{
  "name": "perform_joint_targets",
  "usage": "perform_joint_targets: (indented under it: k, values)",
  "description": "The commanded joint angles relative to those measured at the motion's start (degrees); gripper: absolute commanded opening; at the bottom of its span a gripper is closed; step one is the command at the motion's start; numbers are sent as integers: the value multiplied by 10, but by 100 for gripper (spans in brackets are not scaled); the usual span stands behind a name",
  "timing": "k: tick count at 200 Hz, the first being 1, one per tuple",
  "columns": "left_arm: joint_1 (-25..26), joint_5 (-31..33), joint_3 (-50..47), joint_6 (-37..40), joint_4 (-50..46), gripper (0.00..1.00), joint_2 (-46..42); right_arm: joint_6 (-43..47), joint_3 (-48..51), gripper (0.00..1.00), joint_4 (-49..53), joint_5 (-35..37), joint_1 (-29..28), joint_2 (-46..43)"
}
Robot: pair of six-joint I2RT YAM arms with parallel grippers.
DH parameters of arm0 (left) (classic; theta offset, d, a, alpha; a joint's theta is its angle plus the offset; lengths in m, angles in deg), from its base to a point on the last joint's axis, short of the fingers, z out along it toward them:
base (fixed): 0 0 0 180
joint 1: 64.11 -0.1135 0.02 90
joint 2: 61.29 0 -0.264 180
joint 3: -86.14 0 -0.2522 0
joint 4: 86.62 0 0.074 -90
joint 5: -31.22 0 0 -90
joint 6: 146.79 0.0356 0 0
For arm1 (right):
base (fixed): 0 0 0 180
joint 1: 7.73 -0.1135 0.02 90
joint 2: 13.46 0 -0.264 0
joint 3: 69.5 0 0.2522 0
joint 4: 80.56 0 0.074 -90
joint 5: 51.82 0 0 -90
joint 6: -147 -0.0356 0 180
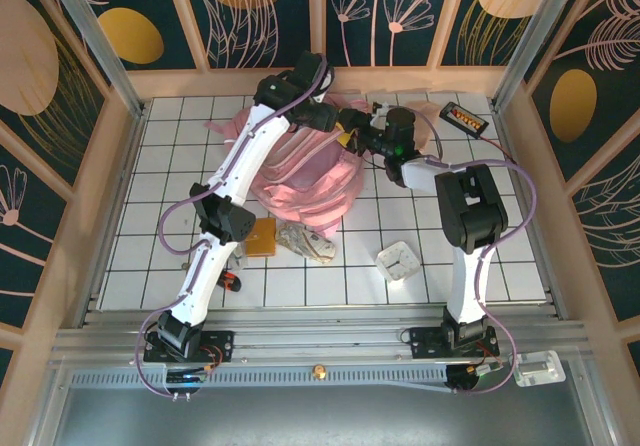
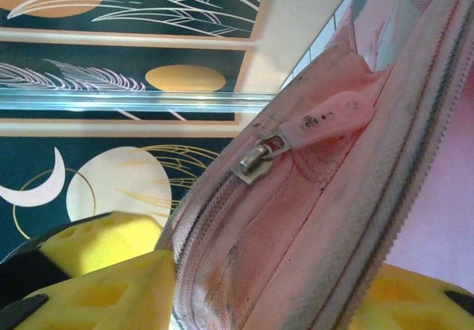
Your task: Pack the student bag
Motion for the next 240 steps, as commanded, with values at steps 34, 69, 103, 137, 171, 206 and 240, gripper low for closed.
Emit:
perform_joint_targets:
  k: [34,69,103,137,171,206,240]
  values:
    - [3,143,-69,-58,-36,99,-108,12,-12,29,-9,-4,-20,-6]
    - [3,163,-385,-73,43,99,-247,42,-27,1,20,-7,-15,-18]
    - [-36,100,-834,-89,316,99,-502,64,-46,0,43,-11,-8,-21]
    - [-67,-44,-1063,-70,491,99,-667,51,-56,0,36,-23,-8,-16]
    - [-89,-145,-1169,-27,625,98,-740,48,-87,0,56,-20,-15,-33]
    - [-99,-194,-1189,2,672,85,-715,44,-134,0,79,-13,-27,-40]
    - [-120,-216,-1189,11,685,74,-680,37,-177,0,98,-12,-31,-33]
